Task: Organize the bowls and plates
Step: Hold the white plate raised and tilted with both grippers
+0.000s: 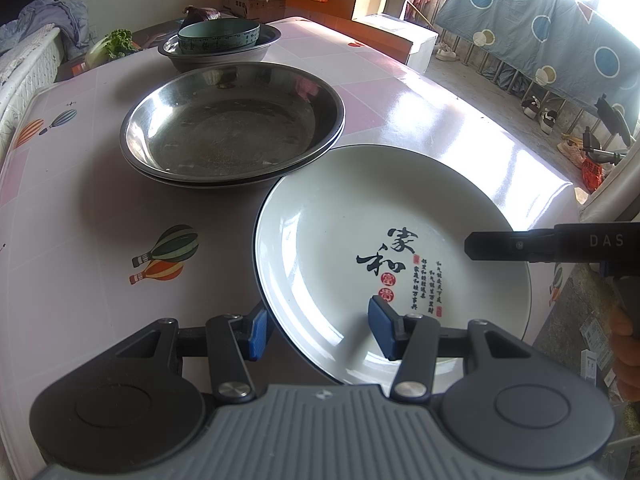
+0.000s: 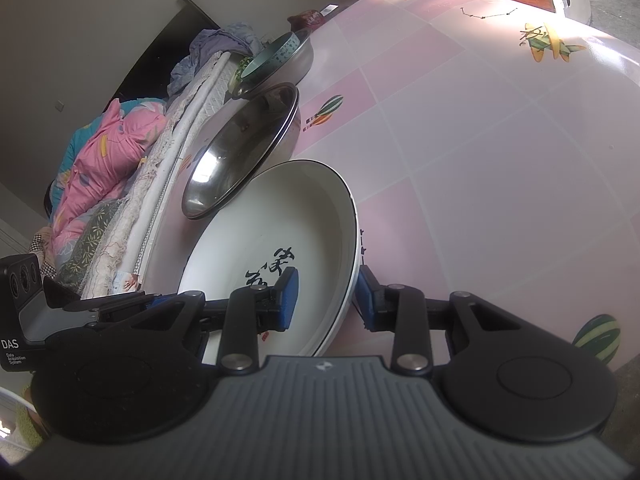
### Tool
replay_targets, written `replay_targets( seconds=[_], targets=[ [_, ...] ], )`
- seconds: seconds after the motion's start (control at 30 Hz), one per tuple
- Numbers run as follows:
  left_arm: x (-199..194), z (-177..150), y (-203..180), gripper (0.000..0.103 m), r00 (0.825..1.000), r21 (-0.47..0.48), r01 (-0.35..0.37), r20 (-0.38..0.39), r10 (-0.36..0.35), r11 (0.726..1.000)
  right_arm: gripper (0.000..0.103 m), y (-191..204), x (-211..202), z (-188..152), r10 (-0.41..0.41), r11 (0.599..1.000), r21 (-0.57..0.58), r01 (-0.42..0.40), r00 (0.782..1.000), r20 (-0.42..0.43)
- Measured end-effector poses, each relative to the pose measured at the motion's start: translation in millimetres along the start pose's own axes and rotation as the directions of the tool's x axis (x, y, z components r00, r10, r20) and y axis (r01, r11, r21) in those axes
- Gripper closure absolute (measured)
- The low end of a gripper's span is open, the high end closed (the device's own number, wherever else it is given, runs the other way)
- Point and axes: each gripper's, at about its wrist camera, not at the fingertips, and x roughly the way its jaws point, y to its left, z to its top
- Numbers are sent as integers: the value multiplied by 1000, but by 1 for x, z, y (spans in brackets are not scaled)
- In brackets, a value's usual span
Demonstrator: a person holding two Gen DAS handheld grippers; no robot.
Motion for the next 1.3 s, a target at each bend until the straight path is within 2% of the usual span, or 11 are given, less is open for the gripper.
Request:
replay_targets(
  seconds=[0.63,1.3],
  targets=[
    [-1,-1,-3,51,1000,3,-5,-10,5,1000,72,0,0,0,1,1000,1,-1,1000,-1],
    [-12,-8,-13,51,999,18,33,-36,-33,999,72,-5,0,2,-7,1000,23,7,1000,11]
  ],
)
